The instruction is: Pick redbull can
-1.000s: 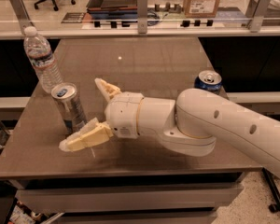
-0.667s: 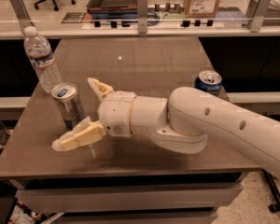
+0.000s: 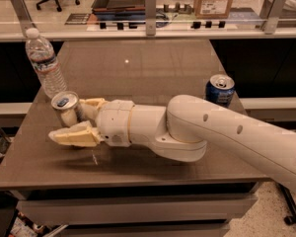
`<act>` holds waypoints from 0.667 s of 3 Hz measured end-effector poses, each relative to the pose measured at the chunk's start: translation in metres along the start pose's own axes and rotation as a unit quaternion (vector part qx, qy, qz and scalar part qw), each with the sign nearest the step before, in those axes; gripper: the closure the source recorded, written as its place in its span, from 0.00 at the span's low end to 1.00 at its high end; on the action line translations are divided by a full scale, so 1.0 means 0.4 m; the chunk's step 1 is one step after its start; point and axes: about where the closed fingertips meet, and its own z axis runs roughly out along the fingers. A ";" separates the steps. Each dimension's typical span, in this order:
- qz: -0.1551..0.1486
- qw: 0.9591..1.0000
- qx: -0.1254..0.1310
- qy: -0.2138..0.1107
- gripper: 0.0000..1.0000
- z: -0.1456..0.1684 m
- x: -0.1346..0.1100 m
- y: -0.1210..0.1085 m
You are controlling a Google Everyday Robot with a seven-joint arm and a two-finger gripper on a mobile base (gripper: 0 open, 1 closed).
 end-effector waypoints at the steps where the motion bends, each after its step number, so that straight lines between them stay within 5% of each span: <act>1: -0.001 1.000 -0.002 0.000 0.63 0.004 -0.003 0.004; 2: -0.003 1.000 -0.003 0.000 0.87 0.007 -0.006 0.008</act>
Offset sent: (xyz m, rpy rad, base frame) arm -0.0012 0.0017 0.0008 -0.0006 -0.0019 0.0033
